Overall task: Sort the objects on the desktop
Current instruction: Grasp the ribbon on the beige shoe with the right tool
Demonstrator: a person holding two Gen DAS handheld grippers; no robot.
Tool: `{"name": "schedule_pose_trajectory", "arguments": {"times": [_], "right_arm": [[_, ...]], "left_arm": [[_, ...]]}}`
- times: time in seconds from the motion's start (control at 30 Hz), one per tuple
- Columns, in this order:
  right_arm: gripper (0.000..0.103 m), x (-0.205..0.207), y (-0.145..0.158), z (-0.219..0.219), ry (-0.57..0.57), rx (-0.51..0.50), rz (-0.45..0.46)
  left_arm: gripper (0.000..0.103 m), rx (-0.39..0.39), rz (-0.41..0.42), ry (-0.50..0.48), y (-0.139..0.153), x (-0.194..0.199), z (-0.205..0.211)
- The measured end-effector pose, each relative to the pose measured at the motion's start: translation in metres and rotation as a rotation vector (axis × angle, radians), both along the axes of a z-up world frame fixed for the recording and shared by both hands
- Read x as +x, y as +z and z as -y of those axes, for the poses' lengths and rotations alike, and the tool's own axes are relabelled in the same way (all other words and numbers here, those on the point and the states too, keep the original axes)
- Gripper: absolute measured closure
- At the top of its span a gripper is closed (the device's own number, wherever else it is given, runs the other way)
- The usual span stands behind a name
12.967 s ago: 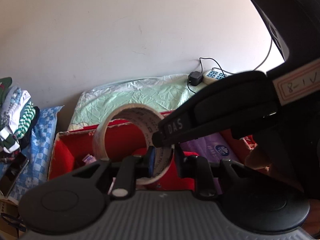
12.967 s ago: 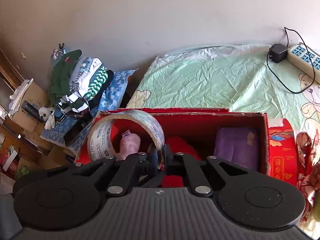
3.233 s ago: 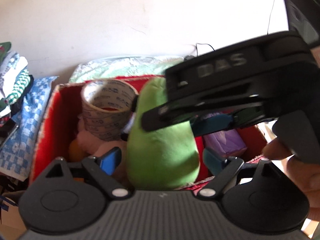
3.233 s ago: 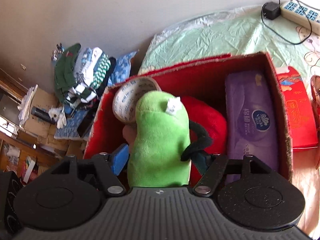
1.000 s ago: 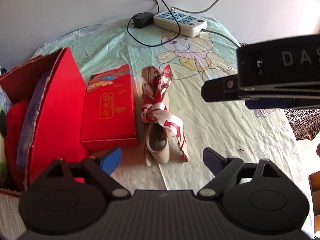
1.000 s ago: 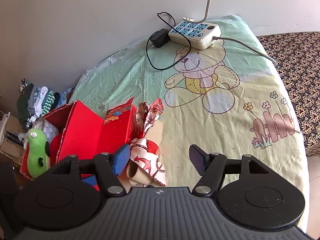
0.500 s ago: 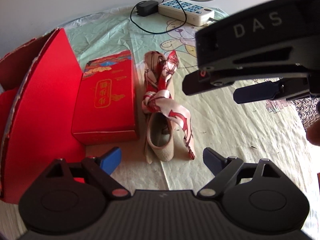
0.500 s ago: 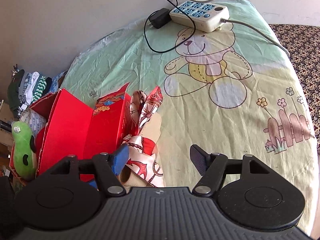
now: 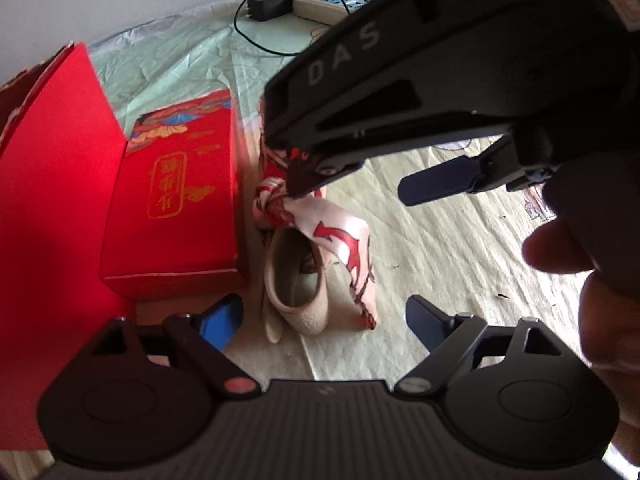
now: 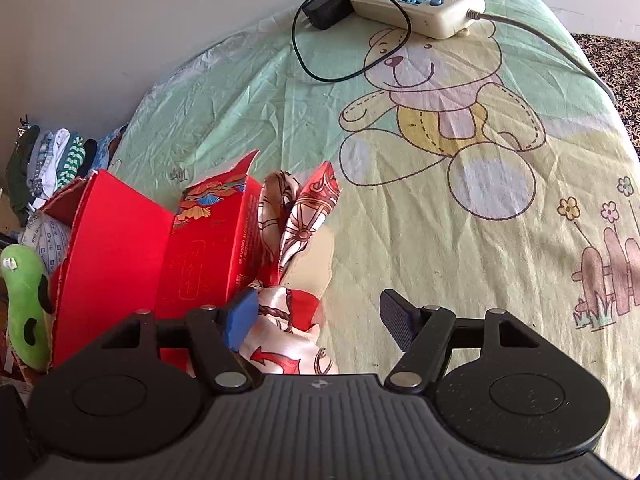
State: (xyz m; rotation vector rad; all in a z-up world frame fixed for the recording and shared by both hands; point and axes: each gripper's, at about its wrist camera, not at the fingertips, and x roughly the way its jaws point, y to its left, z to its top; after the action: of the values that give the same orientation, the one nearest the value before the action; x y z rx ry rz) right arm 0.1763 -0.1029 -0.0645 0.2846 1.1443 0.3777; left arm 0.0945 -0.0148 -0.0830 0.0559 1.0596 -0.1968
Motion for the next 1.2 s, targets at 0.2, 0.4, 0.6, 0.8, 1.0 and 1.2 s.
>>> {"name": "schedule_pose_trajectory", "arguments": {"times": [0.2,0.4,0.6,0.8,1.0,1.2], "right_arm": [[0.033,0.005,-0.005,-0.004,0.022,0.015,-0.005],[0.033,0.003,-0.006,0.010,0.008,0.029,-0.012],[0.033,0.000,0.003,0.016,0.031,-0.005,0.034],[0.035,0.001,0.005,-0.010,0.133,-0.034,0.070],[0.040,0.012,-0.003,-0.018,0.147,-0.027,0.038],[0.053,0.009,-0.005,-0.013,0.132,-0.003,0.014]], "left_arm": [[0.018,-0.014,-0.020,-0.031,-0.006,0.004,0.003],[0.023,0.013,0.012,-0.097,-0.004,0.007,0.020],[0.024,0.035,0.037,-0.119,-0.006,0.008,0.028],[0.022,0.039,0.065,-0.120,-0.007,0.009,0.023],[0.020,0.044,0.093,-0.128,-0.007,0.009,0.025],[0.034,0.042,0.111,-0.143,-0.005,0.005,0.031]]}}
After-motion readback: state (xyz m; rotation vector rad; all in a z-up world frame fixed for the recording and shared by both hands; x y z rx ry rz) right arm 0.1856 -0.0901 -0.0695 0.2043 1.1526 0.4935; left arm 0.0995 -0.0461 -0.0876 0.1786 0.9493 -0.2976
